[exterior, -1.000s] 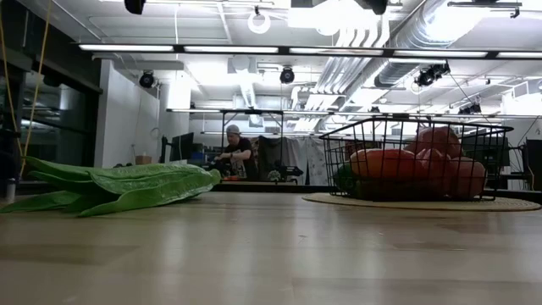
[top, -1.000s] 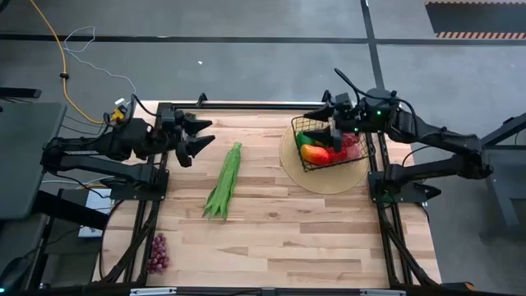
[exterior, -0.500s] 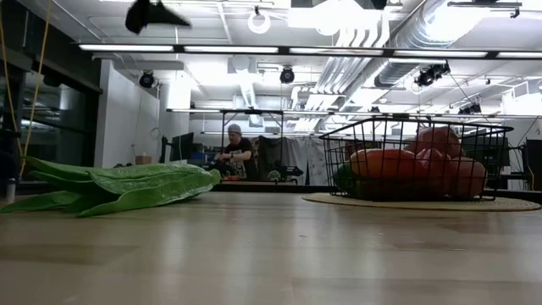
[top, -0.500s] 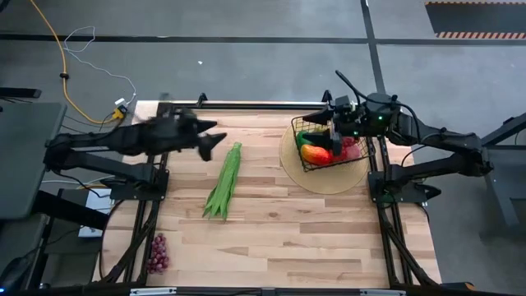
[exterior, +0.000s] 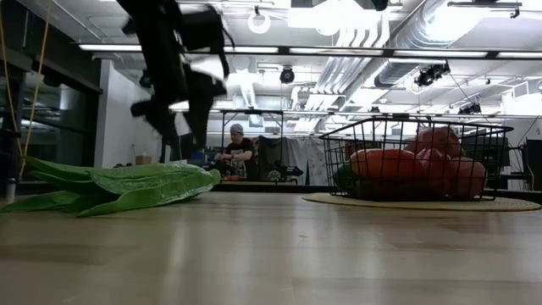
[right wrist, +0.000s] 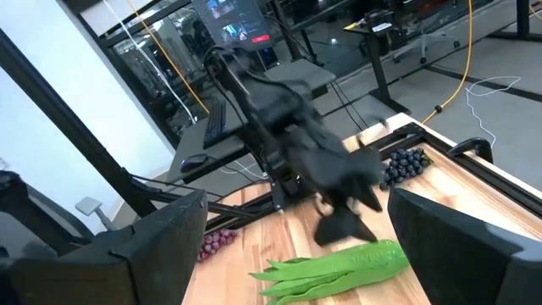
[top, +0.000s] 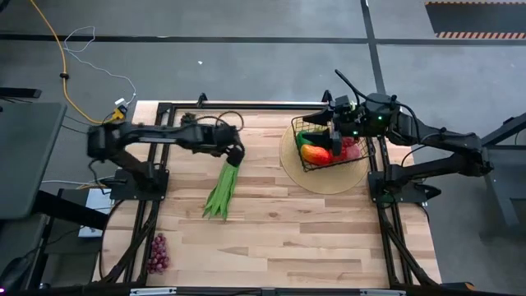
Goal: Build produce basket
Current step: Put the green leaf lettuce into the black wire basket
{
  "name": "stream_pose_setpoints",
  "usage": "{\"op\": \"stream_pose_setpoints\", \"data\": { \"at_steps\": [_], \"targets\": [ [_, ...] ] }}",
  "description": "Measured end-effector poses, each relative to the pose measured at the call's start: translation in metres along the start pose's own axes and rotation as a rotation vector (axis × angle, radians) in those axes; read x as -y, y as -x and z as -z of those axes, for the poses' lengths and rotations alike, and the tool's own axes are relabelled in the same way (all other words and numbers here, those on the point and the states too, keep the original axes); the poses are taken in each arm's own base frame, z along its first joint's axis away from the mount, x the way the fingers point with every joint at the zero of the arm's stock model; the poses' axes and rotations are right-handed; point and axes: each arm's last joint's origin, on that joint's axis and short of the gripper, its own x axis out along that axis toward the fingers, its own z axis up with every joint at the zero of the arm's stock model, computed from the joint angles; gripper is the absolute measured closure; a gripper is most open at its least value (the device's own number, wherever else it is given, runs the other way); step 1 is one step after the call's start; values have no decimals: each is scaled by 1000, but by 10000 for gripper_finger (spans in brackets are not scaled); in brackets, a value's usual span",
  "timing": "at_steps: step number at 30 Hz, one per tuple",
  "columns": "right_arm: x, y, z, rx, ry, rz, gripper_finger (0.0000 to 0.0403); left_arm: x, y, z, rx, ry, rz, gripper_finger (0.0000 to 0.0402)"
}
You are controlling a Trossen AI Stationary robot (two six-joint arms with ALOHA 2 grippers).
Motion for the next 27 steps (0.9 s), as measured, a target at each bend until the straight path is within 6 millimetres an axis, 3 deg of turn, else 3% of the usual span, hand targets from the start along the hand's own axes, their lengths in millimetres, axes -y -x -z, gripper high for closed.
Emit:
{"op": "stream_pose_setpoints", "data": {
  "at_steps": [4, 10, 27],
  "targets": [
    [0, 0, 0, -4, 0, 1, 47, -1, -39, 1, -120, 37, -78, 92],
    [1, 0, 3, -32, 3, 14, 47, 2, -70, -6, -178, 128, -9, 92],
    [2, 0, 4, -39, 4, 29, 47, -1, -82, -7, -214, 172, 16, 96]
  ]
}}
